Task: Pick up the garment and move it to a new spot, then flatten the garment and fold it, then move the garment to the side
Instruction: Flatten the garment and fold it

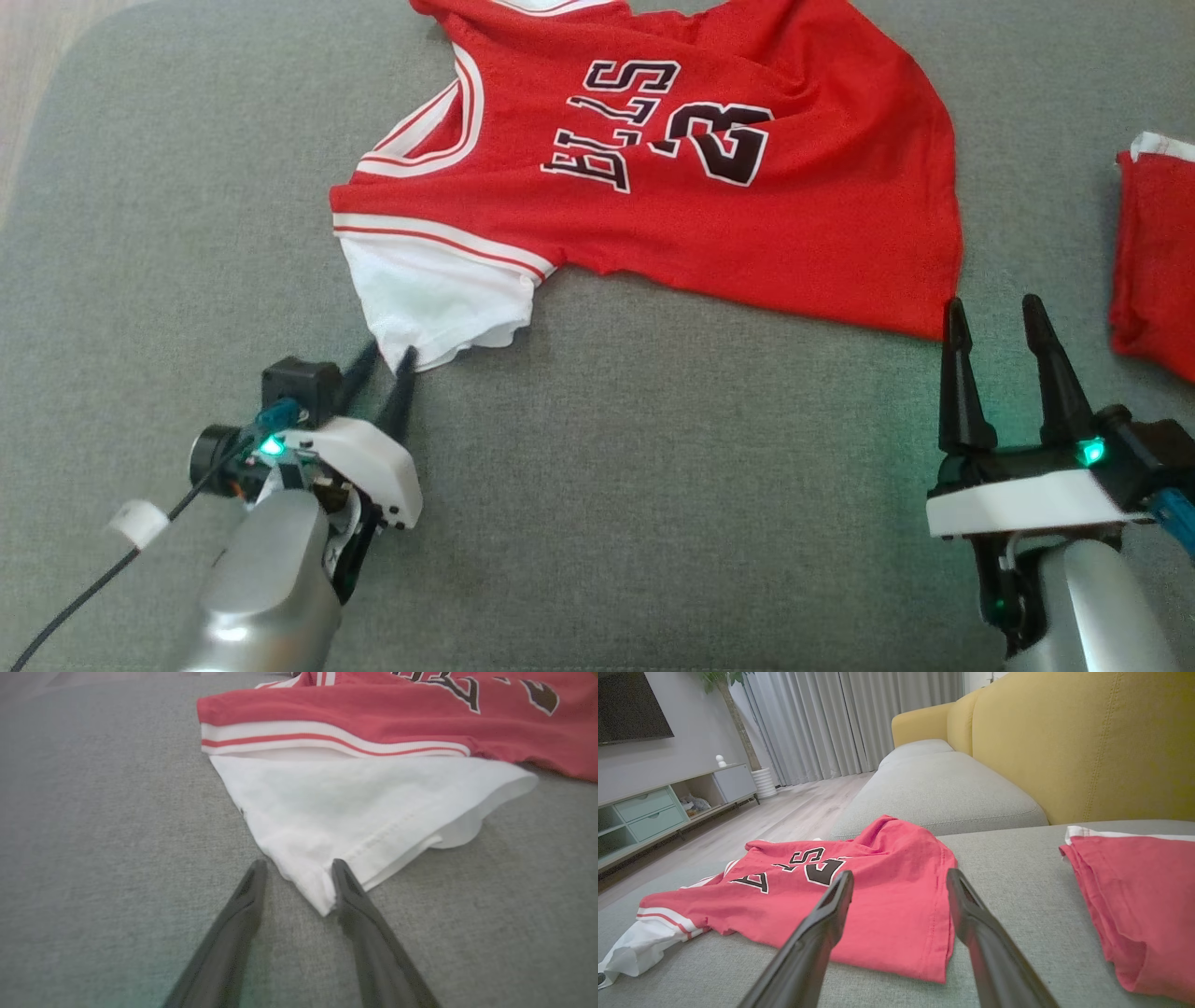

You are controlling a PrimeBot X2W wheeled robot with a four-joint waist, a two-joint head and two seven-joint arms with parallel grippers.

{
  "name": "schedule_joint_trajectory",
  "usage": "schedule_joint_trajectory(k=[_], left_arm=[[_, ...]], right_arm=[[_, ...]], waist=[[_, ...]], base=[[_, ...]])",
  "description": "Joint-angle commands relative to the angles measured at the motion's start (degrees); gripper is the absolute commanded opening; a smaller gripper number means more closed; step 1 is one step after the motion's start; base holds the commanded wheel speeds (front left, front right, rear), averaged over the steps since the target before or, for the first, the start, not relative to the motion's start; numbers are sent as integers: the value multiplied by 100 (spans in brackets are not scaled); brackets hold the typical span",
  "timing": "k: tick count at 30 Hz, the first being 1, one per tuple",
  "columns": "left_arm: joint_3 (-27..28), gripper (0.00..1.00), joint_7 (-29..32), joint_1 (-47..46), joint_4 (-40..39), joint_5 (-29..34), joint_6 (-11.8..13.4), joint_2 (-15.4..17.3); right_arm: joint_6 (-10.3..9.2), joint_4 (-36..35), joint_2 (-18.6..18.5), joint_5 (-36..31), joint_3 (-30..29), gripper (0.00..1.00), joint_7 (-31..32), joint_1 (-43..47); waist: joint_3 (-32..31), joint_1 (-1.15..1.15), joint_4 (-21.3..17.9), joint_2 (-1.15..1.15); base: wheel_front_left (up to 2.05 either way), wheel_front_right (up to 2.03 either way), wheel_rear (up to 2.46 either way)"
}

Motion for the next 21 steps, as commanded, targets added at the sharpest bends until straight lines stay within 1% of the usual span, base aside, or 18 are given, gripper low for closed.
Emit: schedule_joint_trajectory(k=[1,2,6,9,11,12,16,21], left_arm=[[55,2,86,-133,10,-39,-37,174],[13,0,126,-137,33,-56,-45,179],[-102,0,141,-144,47,-160,-67,203],[-76,0,-91,-127,-27,-216,-64,235],[-1,0,-357,-118,-121,-247,17,248],[66,0,-626,-99,-246,-272,94,240],[145,0,-892,-7,-606,-303,177,211],[157,0,-989,188,-1170,-286,220,204]], right_arm=[[39,-176,-28,33,153,100,-61,-180],[39,-174,-28,40,156,100,-61,-184],[39,-145,-28,65,153,100,-61,-187],[39,-101,-28,82,135,100,-61,-168],[39,-48,-28,93,122,100,-61,-155],[39,179,-28,98,51,100,-61,-117],[39,1030,-28,-436,-455,100,300,-212],[39,1835,-28,-211,-690,100,444,-628]], waist=[[7,0,-2,0],[10,0,-5,0],[-39,0,-2,0],[-152,0,19,0],[-240,0,50,0],[-336,0,92,0],[-476,0,201,0],[-531,0,369,0]], base=[[0,0,0],[0,0,0],[0,0,0],[0,0,0],[0,0,0],[0,0,0],[0,0,0],[0,0,0]])
